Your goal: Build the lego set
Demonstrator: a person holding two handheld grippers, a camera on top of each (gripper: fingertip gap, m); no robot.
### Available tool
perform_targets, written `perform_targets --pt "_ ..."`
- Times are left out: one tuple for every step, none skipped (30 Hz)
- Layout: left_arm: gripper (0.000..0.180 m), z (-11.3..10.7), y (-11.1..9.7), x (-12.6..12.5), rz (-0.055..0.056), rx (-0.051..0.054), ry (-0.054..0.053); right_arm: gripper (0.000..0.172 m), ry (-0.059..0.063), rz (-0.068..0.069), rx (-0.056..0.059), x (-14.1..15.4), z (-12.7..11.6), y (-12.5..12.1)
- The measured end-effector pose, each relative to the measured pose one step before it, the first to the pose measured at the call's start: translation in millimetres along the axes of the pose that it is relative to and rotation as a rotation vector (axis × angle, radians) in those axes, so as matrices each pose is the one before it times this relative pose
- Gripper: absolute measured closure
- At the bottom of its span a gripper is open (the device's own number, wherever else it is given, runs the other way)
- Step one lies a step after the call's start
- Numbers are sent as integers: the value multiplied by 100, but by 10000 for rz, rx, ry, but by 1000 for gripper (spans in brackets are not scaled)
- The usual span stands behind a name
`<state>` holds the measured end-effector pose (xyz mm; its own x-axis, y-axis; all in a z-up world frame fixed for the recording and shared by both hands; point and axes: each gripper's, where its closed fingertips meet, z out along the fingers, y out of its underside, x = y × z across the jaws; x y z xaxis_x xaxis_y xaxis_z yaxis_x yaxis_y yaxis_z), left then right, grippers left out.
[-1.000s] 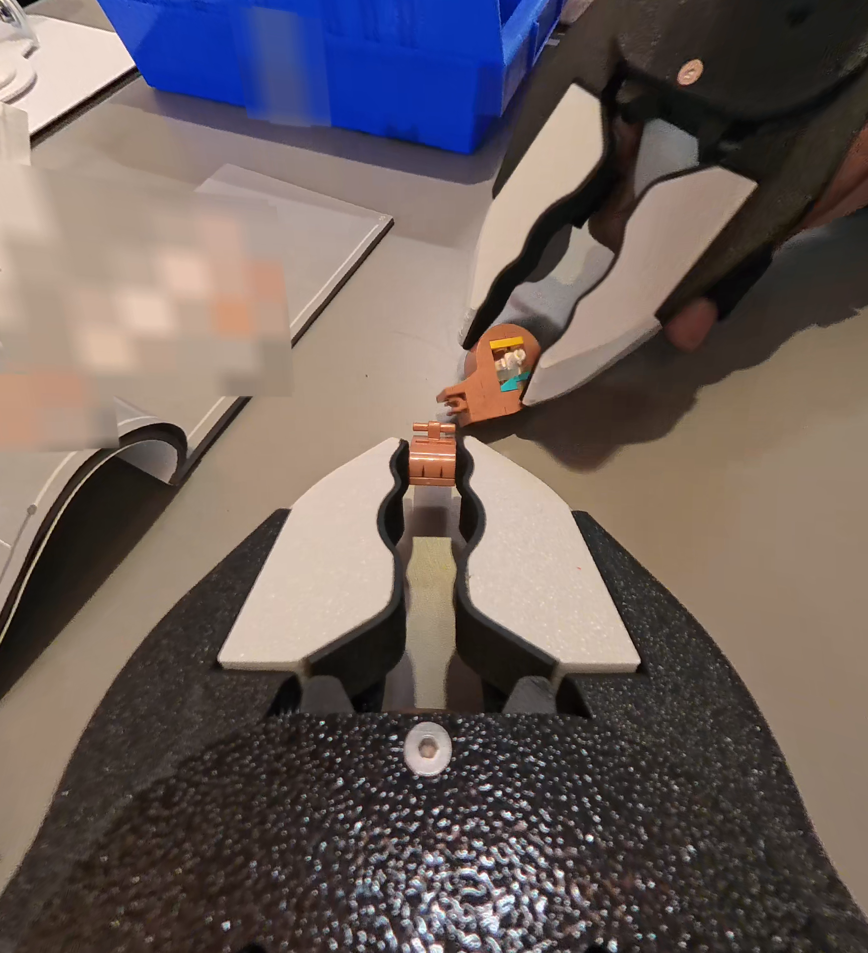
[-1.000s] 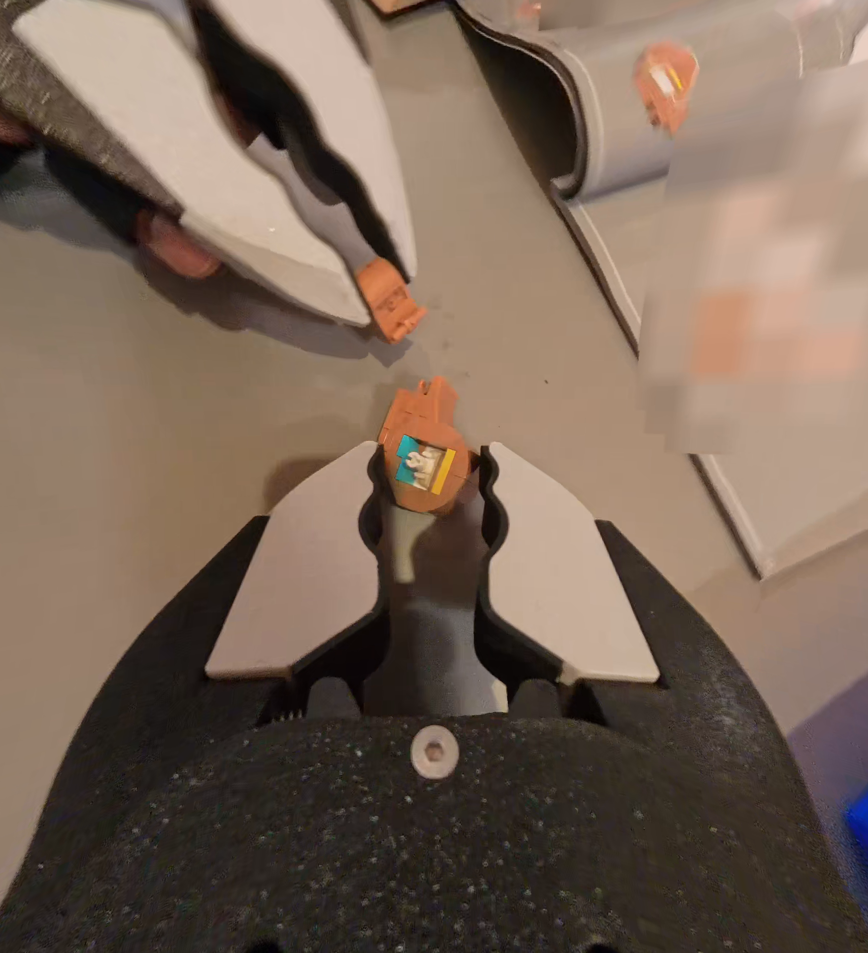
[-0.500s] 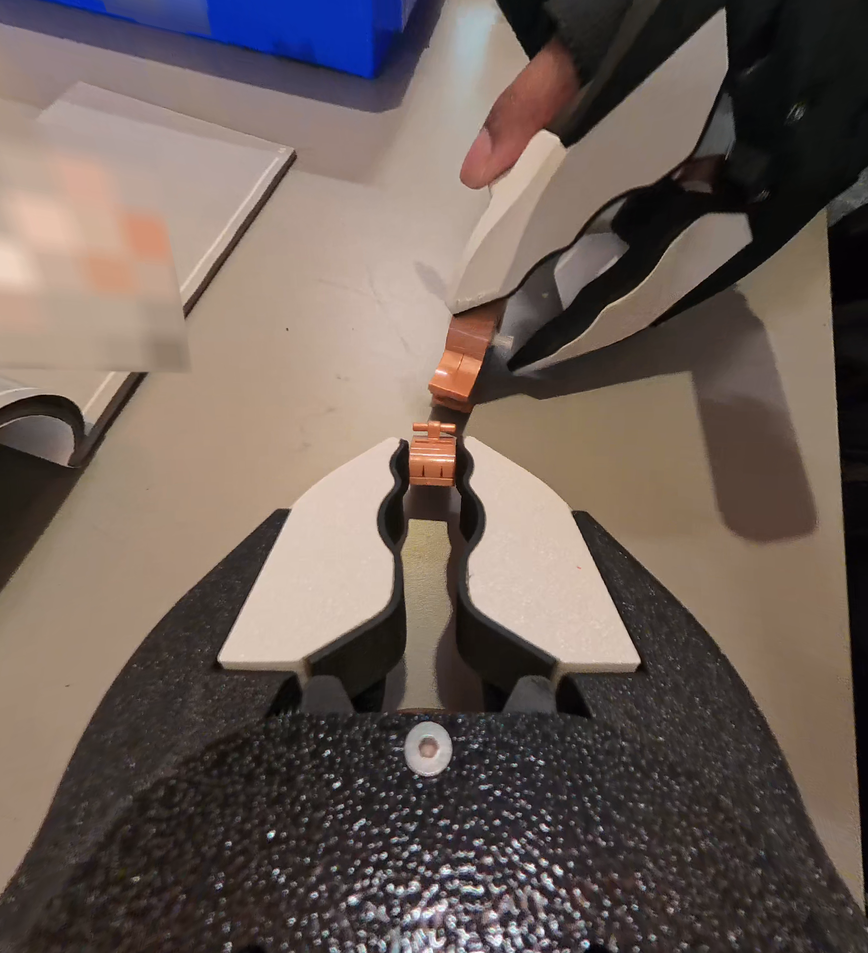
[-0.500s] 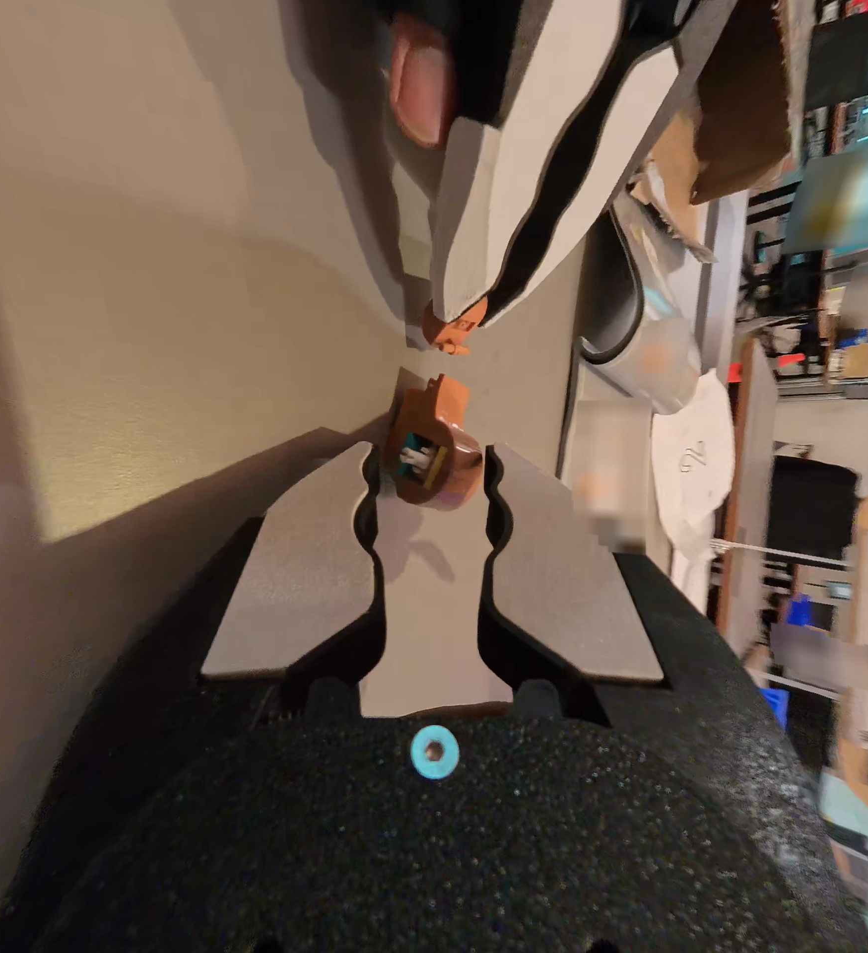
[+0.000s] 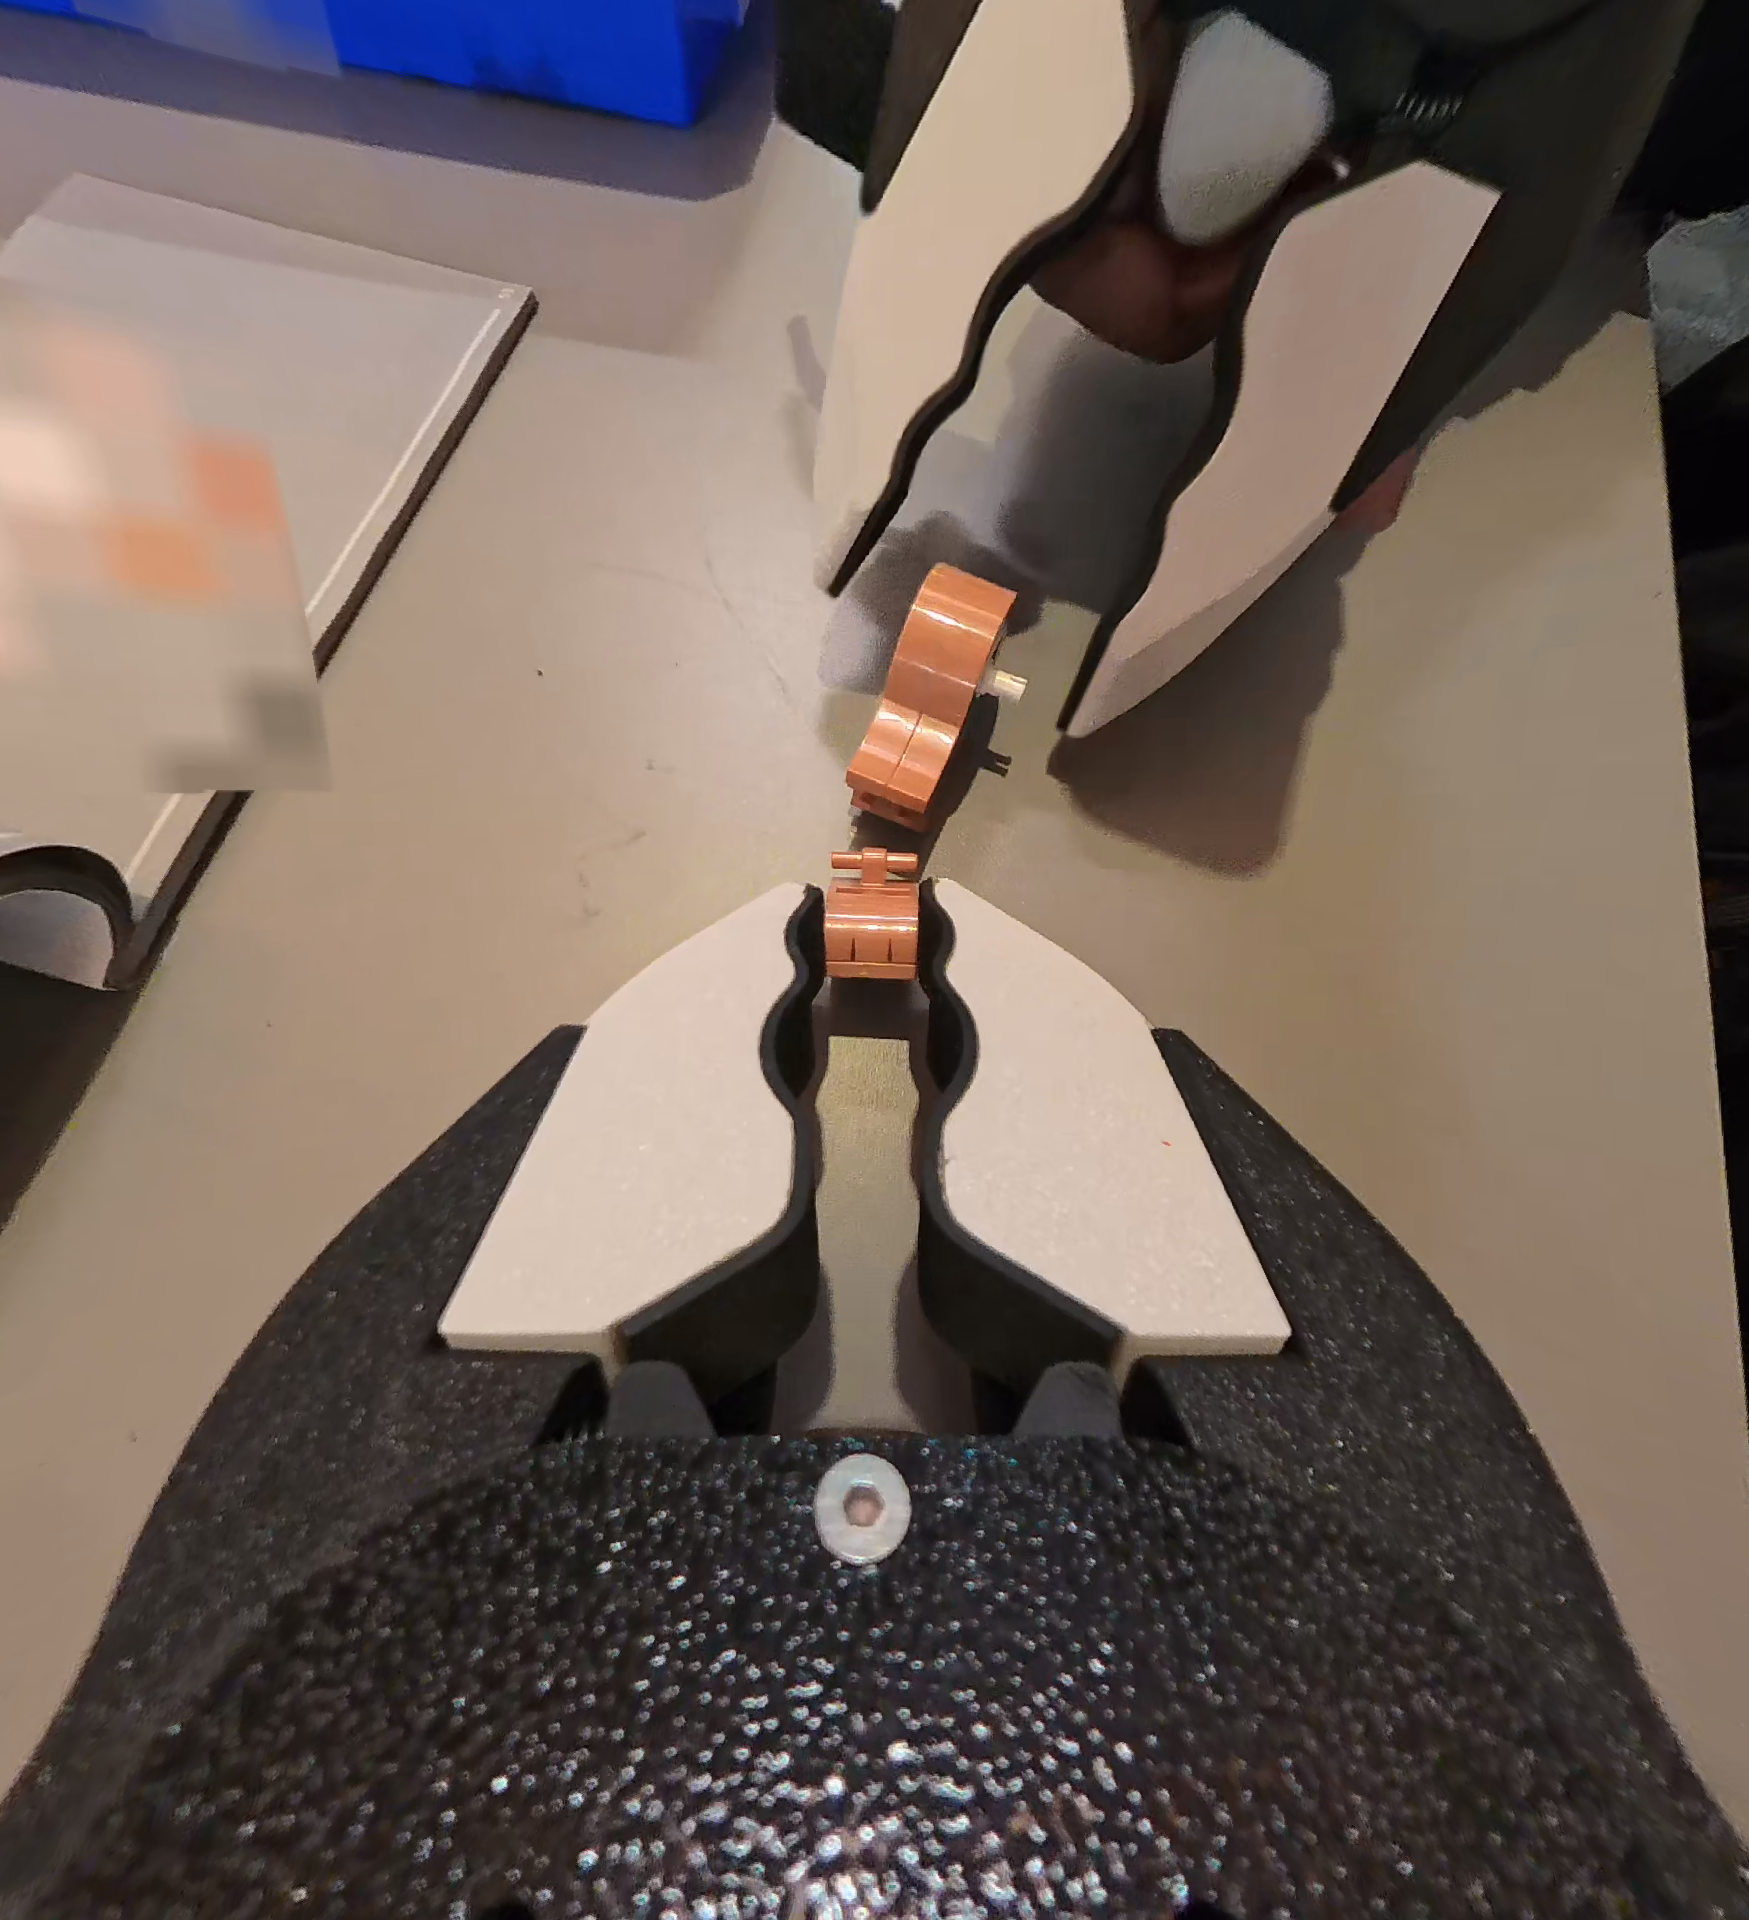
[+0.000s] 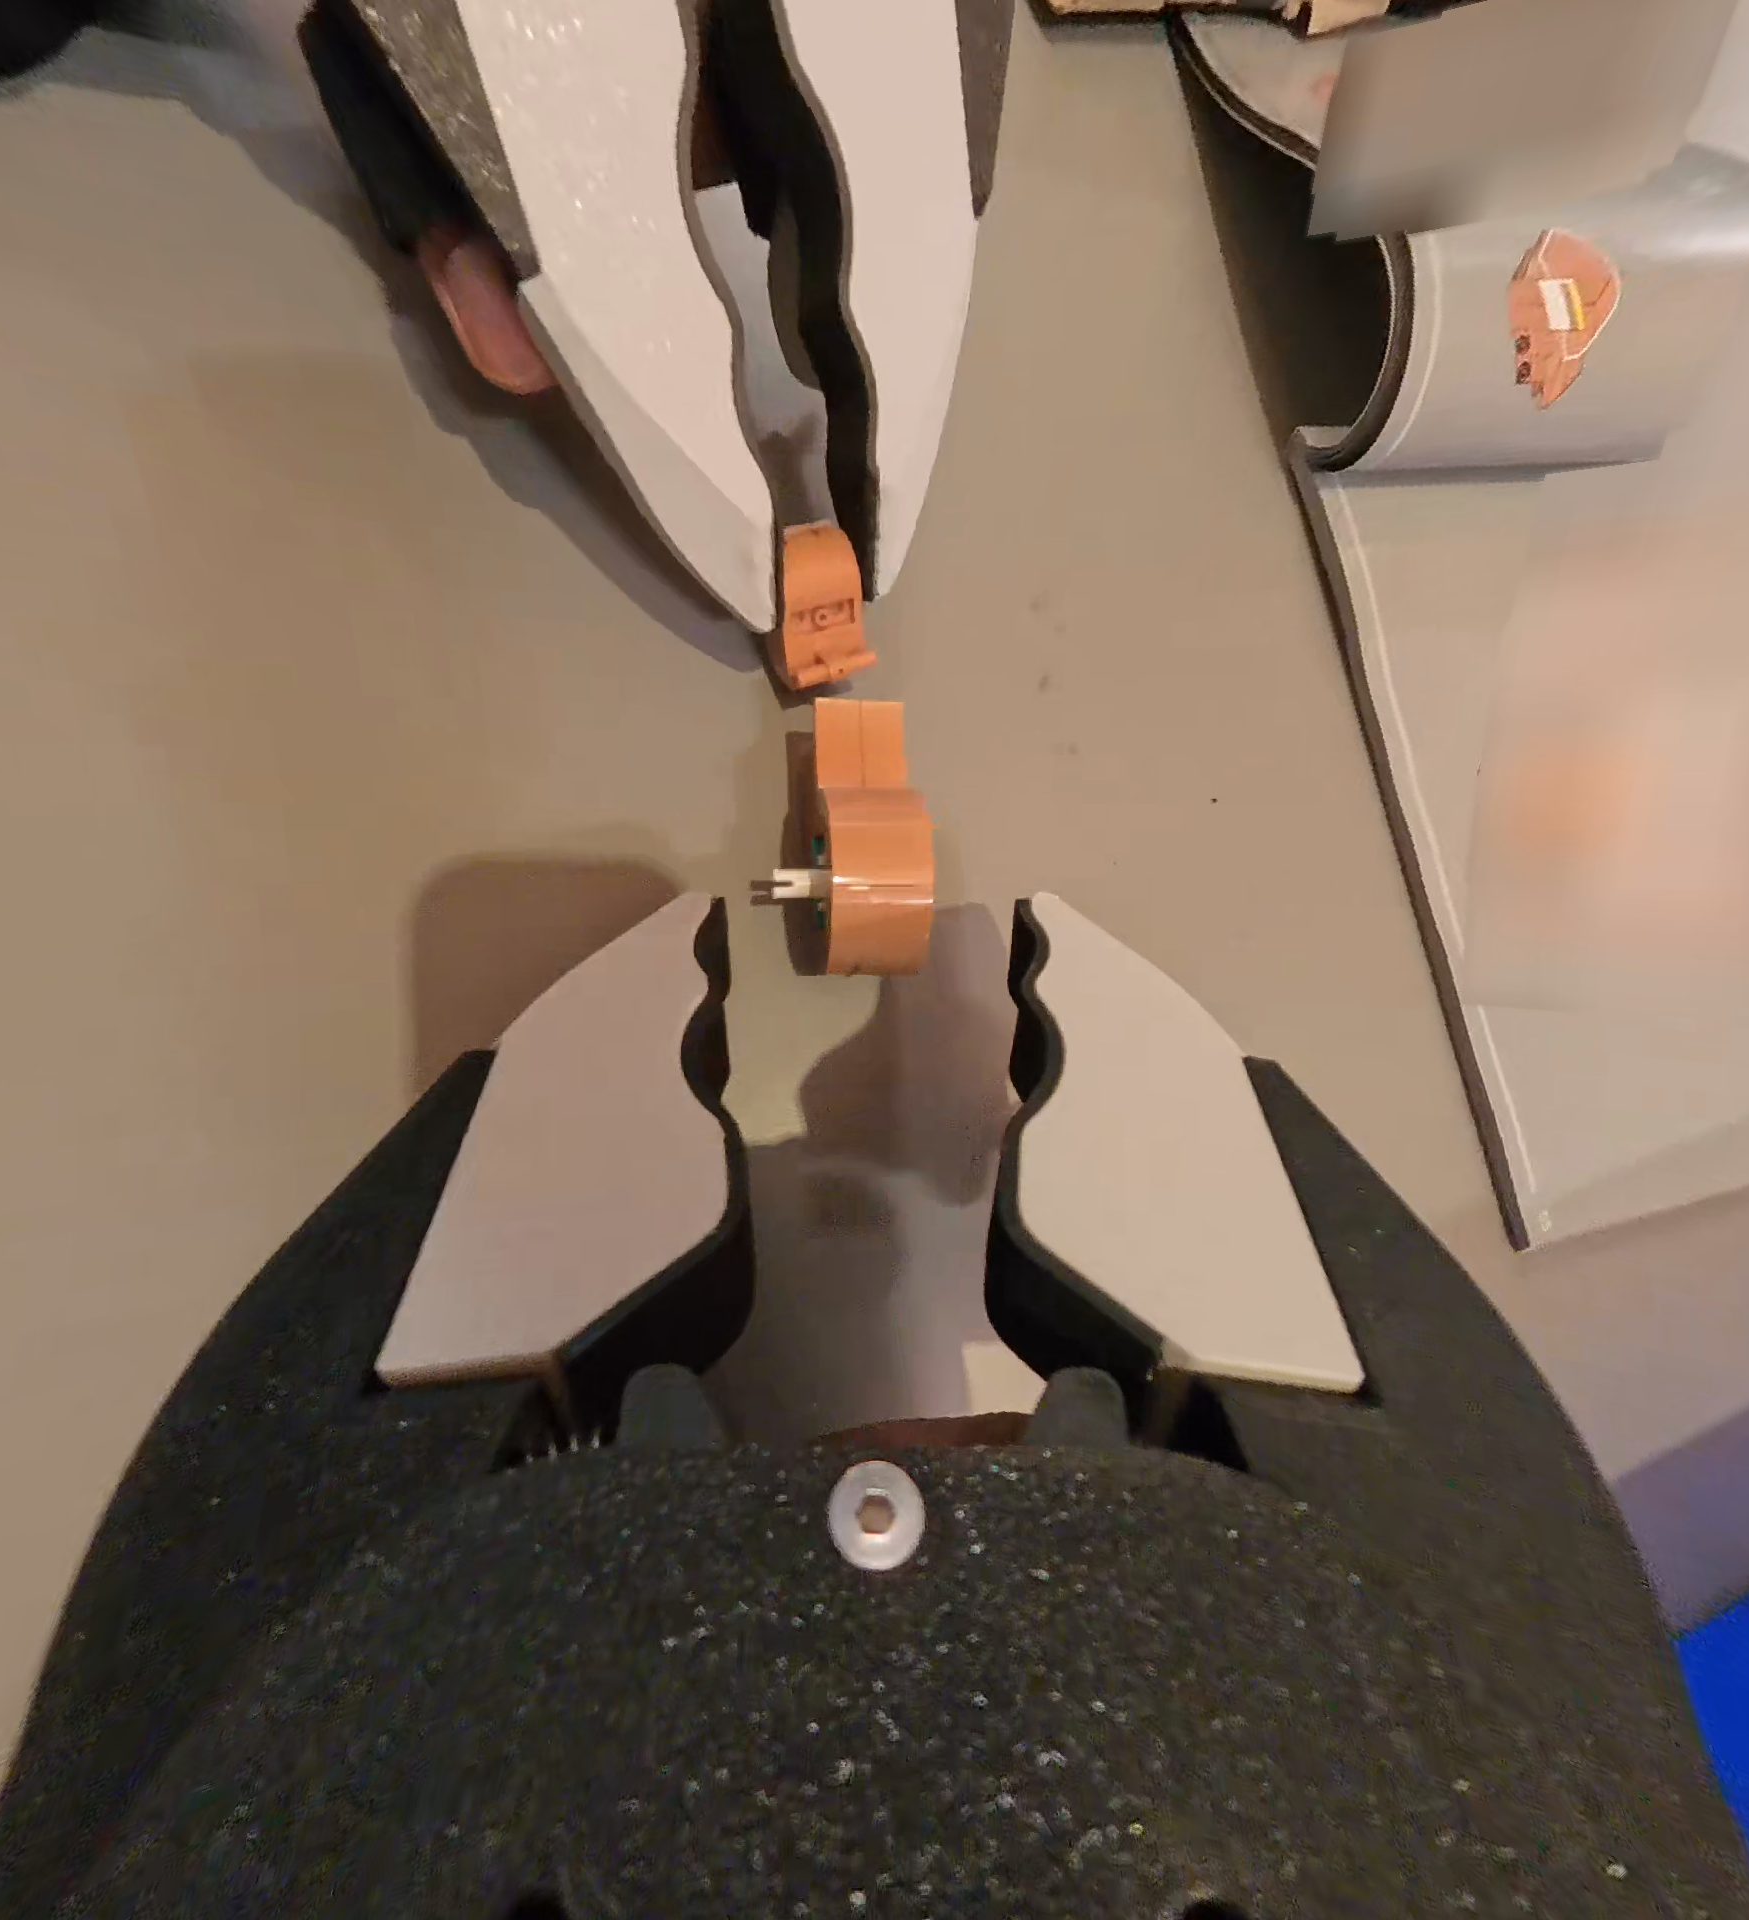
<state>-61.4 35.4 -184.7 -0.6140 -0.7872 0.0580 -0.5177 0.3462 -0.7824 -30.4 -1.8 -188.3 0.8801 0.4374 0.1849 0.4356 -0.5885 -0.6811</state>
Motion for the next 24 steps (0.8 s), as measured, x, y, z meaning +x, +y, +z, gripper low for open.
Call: perform_targets --pt "164 -2 -15 24 42 10 9 122 -12 -15 -17 61 273 -7" --pt "164 -7 -18 23 26 17 11 128 -188 -5 53 -156 230 -87" --pt "164 -28 -28 -21 -9 31 -1 137 -274 26 85 -205 194 -110" --pt "164 -45 -46 -37 -45 50 7 144 -303 70 128 -162 112 -165" --pt "164 -73 -52 -46 -74 64 21 145 -382 111 157 -182 68 -207" --pt "164 -68 -83 -51 -87 78 31 145 -434 142 158 -165 9 -202" --pt "164 -90 -83 -110 -73 79 0 145 -375 161 177 -20 -59 -226" --pt "164 -94 -106 -157 -81 88 -14 145 -371 124 279 5 -154 -334" --pt "164 -100 -126 -156 -114 90 18 145 -382 96 364 -15 -233 -403" --pt "164 -119 -209 -123 -132 136 61 145 -379 99 400 6 -301 -421" --pt "164 -149 -403 -91 -165 222 126 145 -336 102 411 73 -342 -399" --pt "164 -185 -529 -138 -187 258 117 145 -261 81 445 153 -395 -436" --pt "164 -182 -589 -173 -138 227 101 145 -289 70 474 74 -456 -505" --pt "164 -177 -640 -151 -69 175 113 146 -343 14 531 -62 -490 -625" --pt "164 -150 -690 -153 34 92 118 146 -252 -20 534 34 -532 -656" --pt "164 -137 -807 -197 131 33 103 146 -79 23 425 310 -514 -539" --pt "164 -112 -929 -234 187 18 98 146 -109 12 406 281 -501 -508" --pt "164 -46 -1010 -219 250 33 114 146 -148 12 479 188 -527 -567" --pt "164 55 -937 -206 302 47 126 146 -73 92 455 243 -494 -501" --pt "164 196 -659 -150 305 18 203 146 -65 137 394 186 -432 -424" --pt "164 328 -377 -96 126 33 251 146 -54 109 326 71 -370 -384" --pt "164 388 -274 36 -162 177 301 146 48 -34 194 74 -301 -269" --pt "164 371 -119 301 -317 239 362 146 146 -143 -43 167 -194 69" --pt "164 287 138 455 -213 132 300 146 166 -112 -259 207 -87 381"
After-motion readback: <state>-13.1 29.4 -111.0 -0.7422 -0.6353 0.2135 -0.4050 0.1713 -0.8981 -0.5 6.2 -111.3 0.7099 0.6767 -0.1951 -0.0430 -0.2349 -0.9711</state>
